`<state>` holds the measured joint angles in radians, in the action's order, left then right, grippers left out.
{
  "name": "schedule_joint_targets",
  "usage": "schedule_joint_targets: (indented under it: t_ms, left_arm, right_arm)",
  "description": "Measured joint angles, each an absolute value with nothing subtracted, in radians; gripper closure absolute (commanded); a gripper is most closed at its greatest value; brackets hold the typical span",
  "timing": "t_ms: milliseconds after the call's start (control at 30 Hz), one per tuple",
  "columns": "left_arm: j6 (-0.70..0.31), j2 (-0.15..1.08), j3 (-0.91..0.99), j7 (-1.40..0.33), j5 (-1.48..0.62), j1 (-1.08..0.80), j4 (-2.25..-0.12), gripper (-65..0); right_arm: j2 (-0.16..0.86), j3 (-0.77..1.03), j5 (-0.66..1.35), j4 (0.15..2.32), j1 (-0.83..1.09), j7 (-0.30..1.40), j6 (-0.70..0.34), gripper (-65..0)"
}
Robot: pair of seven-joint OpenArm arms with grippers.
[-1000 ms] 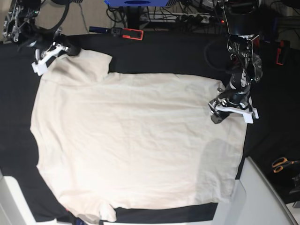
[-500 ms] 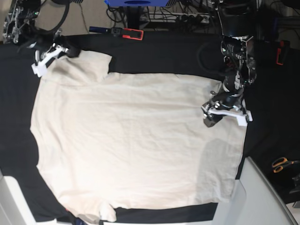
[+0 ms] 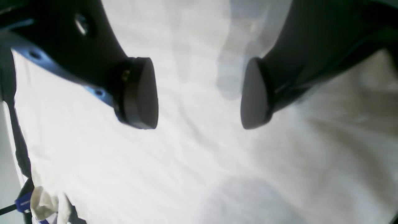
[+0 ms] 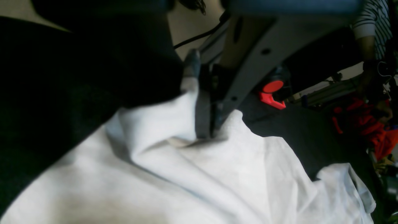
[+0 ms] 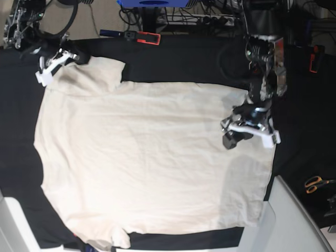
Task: Fold the T-shirt properly
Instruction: 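Pinch the hem corner with the left gripper and lift it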
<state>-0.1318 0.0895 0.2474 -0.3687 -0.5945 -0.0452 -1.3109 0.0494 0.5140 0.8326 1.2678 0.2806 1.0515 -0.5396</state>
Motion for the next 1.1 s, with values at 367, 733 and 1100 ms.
schedule_joint_targets:
  t_ms: [367,733,1100]
  left_arm:
    - [-0.121,0.123,0.422,-0.365,-0.584,-0.101,-1.246,-41.0]
    - [-0.124,0.125,0.422,-0.359,-0.587,-0.016,-1.155,-40.8]
    - [-0.128,0.123,0.332,-0.355,-0.583,-0.003,-1.147,-16.1]
  right_arm:
    - [0.051,0.514,0.830,1.268,0.281,1.052,-0.540,0.0]
    - [0.051,0.514,0.830,1.268,0.281,1.052,-0.540,0.0]
    - [0.052,0.514,0.830,1.268,0.281,1.052,-0.540,0.0]
